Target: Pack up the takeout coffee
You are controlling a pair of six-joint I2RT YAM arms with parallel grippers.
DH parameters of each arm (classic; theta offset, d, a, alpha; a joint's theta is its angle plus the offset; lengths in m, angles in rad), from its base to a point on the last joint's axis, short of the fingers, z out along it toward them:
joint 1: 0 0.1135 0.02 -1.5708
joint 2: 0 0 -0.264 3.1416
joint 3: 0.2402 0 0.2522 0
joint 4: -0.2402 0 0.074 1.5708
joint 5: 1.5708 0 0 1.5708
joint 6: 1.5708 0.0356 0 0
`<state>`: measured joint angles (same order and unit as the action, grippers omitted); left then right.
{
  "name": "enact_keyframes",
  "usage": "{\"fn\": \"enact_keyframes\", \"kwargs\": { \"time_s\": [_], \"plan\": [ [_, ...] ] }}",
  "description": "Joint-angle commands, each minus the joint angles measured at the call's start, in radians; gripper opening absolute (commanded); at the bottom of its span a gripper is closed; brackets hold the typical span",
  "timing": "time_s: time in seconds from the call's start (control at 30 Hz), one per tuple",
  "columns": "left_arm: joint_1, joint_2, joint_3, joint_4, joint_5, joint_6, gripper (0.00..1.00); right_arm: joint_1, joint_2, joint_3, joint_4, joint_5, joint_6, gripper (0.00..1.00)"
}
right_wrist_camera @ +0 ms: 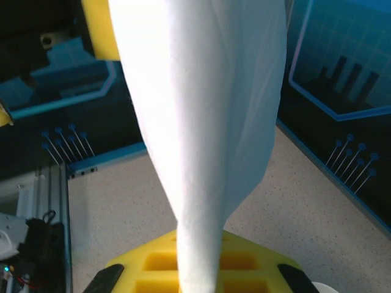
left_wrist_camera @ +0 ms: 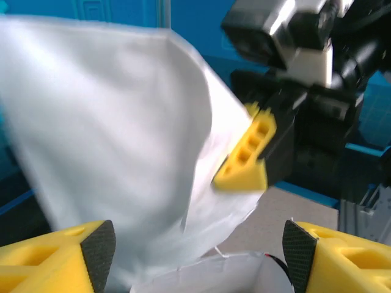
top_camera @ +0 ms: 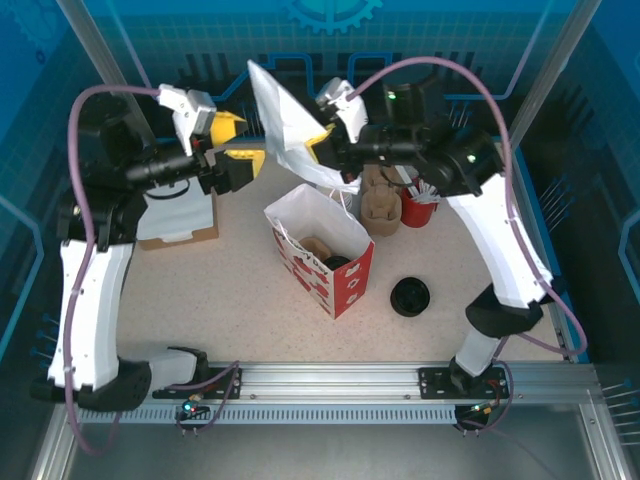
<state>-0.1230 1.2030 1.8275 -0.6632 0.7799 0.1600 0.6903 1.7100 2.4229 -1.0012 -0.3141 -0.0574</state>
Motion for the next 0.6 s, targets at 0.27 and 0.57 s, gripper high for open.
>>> {"fn": "enact_keyframes", "kwargs": {
  "time_s": [0.27,0.57],
  "plan": [
    [-0.008,-0.36,-0.368,0.013,-0.326,-0.071,0.81,0.071,-0.223,-0.285,-0.04,0.147,0.135,0.0],
    [-0.008,-0.428,-0.512,0.008,-0.427,-0.135,0.88,0.119,-0.176,-0.375,-0.102,0.23,0.108,0.01]
  ]
}}
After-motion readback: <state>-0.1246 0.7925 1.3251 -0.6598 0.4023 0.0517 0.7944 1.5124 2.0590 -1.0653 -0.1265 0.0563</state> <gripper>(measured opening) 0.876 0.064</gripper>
